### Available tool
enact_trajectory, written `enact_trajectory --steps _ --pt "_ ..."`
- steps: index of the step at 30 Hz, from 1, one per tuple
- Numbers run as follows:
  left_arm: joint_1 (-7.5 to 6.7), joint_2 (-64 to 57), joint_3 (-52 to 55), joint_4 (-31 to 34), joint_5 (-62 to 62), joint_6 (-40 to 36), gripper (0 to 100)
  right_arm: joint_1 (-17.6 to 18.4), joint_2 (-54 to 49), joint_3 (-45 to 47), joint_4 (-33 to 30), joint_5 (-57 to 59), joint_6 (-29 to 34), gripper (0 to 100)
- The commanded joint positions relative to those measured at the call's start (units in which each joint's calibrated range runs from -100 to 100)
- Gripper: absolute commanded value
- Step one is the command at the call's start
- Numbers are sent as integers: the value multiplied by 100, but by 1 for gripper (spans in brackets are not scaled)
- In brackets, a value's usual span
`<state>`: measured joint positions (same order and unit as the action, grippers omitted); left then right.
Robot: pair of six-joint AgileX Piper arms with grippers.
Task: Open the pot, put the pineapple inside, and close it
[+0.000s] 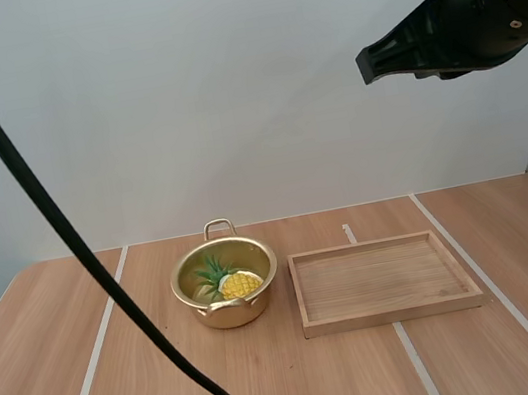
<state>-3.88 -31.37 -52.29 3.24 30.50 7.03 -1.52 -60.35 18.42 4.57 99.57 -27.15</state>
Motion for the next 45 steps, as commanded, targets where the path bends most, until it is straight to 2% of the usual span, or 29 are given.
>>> enact_trajectory --steps 1,4,10,15,19,27,45 --pt "-14 4 -25 42 -130 -60 0 -23 -65 5 384 43 -406 0" --pt "-14 4 -25 42 -130 -60 0 -23 -83 54 751 43 -728 0" --pt "-14 4 -25 42 -130 -60 0 -23 -300 899 430 43 -1002 0" --pt "-14 4 -25 42 -130 -60 0 -23 -633 1874 588 43 -1237 0" --pt "-14 4 -25 42 -130 -60 0 -23 -885 2260 624 43 -1335 0" --pt "-14 4 -25 42 -130 -60 0 -23 -1029 2321 802 43 -1167 0" --pt "-14 4 -25 42 -130 -60 0 -23 -1029 2321 790 43 -1156 0"
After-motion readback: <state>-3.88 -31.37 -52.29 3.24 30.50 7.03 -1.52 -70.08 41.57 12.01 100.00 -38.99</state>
